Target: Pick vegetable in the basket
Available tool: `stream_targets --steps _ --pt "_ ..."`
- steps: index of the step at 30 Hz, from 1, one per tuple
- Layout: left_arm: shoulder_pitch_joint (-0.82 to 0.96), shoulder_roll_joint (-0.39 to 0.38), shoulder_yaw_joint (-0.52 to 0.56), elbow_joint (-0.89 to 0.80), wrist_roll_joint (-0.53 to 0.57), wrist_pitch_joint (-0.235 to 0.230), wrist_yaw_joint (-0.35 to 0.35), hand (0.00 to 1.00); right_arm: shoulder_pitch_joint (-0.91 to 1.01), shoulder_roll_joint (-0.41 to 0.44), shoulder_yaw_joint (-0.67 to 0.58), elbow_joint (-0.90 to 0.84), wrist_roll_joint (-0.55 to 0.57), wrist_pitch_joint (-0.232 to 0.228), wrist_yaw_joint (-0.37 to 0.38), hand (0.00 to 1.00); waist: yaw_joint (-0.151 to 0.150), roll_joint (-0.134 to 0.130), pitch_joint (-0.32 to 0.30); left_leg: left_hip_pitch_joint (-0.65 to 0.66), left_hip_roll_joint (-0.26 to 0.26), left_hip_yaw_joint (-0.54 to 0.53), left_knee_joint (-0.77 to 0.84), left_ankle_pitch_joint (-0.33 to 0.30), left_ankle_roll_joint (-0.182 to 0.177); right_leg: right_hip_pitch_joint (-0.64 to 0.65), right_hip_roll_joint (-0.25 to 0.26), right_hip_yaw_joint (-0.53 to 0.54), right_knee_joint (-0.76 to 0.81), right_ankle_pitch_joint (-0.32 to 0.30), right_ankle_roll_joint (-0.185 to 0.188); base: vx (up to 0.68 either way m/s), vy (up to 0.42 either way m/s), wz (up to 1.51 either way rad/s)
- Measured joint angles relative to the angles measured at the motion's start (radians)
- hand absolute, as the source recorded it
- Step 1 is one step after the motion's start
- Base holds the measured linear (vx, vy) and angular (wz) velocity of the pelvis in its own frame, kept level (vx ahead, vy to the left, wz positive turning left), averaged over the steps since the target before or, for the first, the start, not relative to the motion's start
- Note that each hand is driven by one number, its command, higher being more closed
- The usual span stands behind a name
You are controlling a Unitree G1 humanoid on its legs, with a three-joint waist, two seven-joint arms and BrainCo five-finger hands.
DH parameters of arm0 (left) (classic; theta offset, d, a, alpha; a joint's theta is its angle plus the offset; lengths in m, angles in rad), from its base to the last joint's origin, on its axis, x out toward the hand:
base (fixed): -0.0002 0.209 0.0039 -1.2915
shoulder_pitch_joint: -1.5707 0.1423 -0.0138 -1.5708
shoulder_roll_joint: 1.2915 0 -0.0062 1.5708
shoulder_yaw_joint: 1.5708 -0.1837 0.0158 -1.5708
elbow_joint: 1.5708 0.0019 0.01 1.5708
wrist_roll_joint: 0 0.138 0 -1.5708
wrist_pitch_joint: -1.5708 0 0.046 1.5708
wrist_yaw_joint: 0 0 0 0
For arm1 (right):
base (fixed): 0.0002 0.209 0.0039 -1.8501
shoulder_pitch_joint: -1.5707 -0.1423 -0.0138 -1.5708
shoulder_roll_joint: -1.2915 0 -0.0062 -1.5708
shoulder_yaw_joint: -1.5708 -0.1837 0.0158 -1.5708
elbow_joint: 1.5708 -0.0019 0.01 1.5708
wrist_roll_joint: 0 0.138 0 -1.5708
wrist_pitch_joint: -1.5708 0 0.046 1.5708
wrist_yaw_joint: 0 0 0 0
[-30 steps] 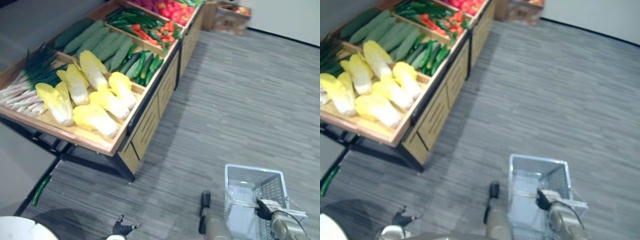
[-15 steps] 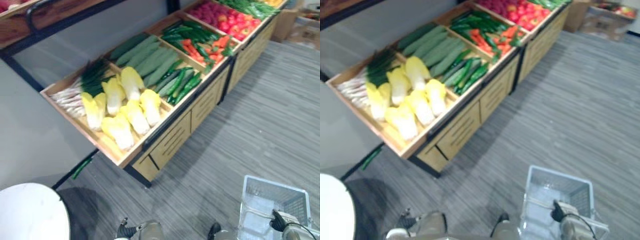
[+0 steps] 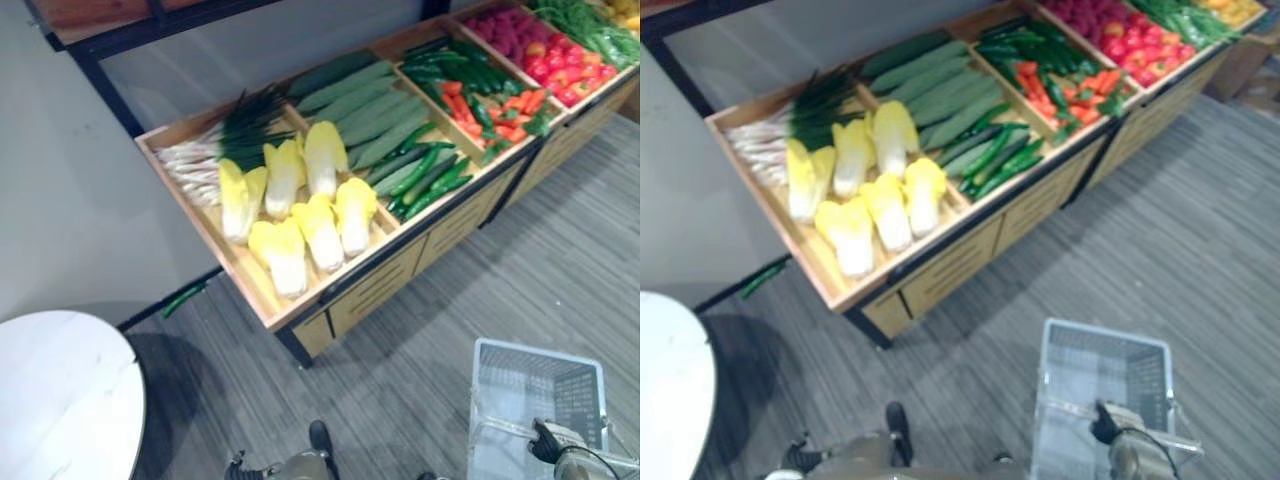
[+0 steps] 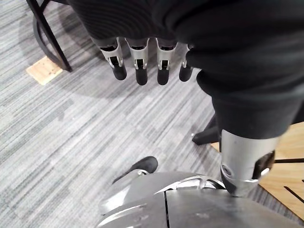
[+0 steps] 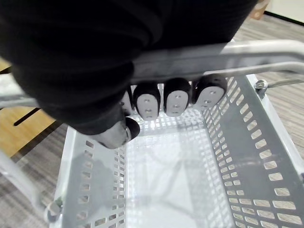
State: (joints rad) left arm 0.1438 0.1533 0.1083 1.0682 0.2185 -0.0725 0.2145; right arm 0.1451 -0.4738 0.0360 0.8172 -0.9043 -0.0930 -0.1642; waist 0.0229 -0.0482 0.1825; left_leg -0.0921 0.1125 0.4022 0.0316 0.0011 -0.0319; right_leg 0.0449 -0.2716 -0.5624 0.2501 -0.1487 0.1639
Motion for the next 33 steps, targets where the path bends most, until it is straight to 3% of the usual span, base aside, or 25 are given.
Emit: stream_targets --steps 2,4,6,9,11,12,13,15,17,19,26,33 --pt "0.008 0.009 0.001 -0.005 0.0 0.007 0.001 0.0 -0.014 0.016 -0.004 0.044 0.0 0.015 -0.002 1.0 -0.003 -0.005 -0.001 0.032 0.003 0.005 -0.023 0.0 0.0 -0.106 -0.052 0.073 0.251 0.023 0.0 -0.06 0.062 -0.17" --pt "0.011 0.04 0.003 -0.008 -0.002 0.011 0.007 0.0 -0.001 0.069 -0.042 0.085 0.003 0.025 -0.002 1.0 -0.011 -0.02 -0.007 0.057 0.012 -0.023 -0.029 0.0 0.0 -0.168 -0.07 0.145 0.389 0.069 -0.004 0.02 0.053 0.29" --pt "0.007 0.053 0.015 -0.031 -0.011 0.012 0.017 0.0 0.012 0.11 -0.064 0.119 0.01 0.021 -0.001 1.0 -0.022 -0.041 -0.009 0.05 0.028 -0.059 -0.031 0.0 0.001 -0.175 -0.054 0.156 0.338 0.032 -0.02 0.09 -0.017 0.44" --pt "-0.023 0.047 0.021 -0.095 -0.021 0.008 0.033 0.0 0.012 0.141 -0.099 0.165 0.013 0.022 -0.001 1.0 -0.025 -0.036 -0.006 0.014 0.044 -0.134 -0.028 0.001 -0.004 -0.179 -0.023 0.179 0.108 0.038 -0.012 0.07 -0.072 0.53" --pt "-0.058 0.046 0.028 -0.142 -0.024 0.003 0.055 0.0 0.015 0.161 -0.11 0.195 0.021 0.026 -0.001 1.0 -0.025 -0.041 -0.01 -0.029 0.042 -0.199 -0.028 0.025 -0.039 -0.177 0.001 0.249 -0.084 0.077 -0.005 0.1 -0.199 0.87" --pt "-0.073 0.056 0.028 -0.161 -0.045 -0.004 0.064 0.0 0.016 0.18 -0.12 0.21 0.022 0.029 -0.001 1.0 -0.033 -0.073 -0.017 -0.043 0.024 -0.232 -0.035 0.041 -0.061 -0.177 0.002 0.274 -0.126 0.142 -0.01 0.08 -0.237 1.04" --pt "-0.08 0.065 0.029 -0.167 -0.052 -0.01 0.069 0.0 0.017 0.19 -0.13 0.219 0.023 0.029 -0.001 1.0 -0.042 -0.083 -0.012 -0.046 0.014 -0.255 -0.045 0.052 -0.072 -0.174 -0.003 0.273 -0.124 0.149 0.001 0.08 -0.269 0.88" --pt "-0.092 0.017 0.036 -0.184 -0.076 -0.015 0.089 0.0 0.011 0.171 -0.152 0.241 0.043 0.047 -0.002 1.0 -0.04 -0.021 -0.008 -0.044 0.064 -0.291 -0.089 0.093 -0.096 -0.16 0.048 0.2 -0.113 0.124 -0.021 0.1 -0.234 0.63" --pt "-0.09 0.0 0.038 -0.193 -0.1 -0.015 0.099 0.0 0.009 0.16 -0.168 0.242 0.046 0.06 -0.002 1.0 -0.033 0.015 -0.01 -0.044 0.099 -0.318 -0.109 0.127 -0.109 -0.143 0.088 0.163 -0.127 0.114 -0.038 0.09 -0.196 0.36" --pt "-0.076 -0.003 0.054 -0.212 -0.13 -0.014 0.123 0.0 0.013 0.163 -0.182 0.242 0.054 0.06 -0.004 1.0 -0.028 0.031 -0.021 -0.042 0.123 -0.334 -0.119 0.134 -0.118 -0.125 0.118 0.143 -0.138 0.103 -0.05 0.09 -0.162 0.26" --pt "-0.041 -0.055 0.053 -0.382 -0.139 -0.024 0.176 0.0 0.014 0.176 -0.199 0.219 0.061 0.048 -0.071 1.0 -0.021 0.017 -0.032 -0.026 0.118 -0.323 -0.125 0.137 -0.12 -0.086 0.127 0.134 -0.178 0.103 -0.05 0.04 -0.02 0.07" --pt "-0.023 -0.099 0.043 -0.676 -0.135 -0.05 0.249 0.0 0.036 0.169 -0.269 0.259 0.061 0.042 -0.094 1.0 -0.022 0.061 -0.073 -0.022 0.116 -0.323 -0.126 0.137 -0.12 -0.076 0.128 0.131 -0.186 0.103 -0.05 0.0 0.0 0.0"
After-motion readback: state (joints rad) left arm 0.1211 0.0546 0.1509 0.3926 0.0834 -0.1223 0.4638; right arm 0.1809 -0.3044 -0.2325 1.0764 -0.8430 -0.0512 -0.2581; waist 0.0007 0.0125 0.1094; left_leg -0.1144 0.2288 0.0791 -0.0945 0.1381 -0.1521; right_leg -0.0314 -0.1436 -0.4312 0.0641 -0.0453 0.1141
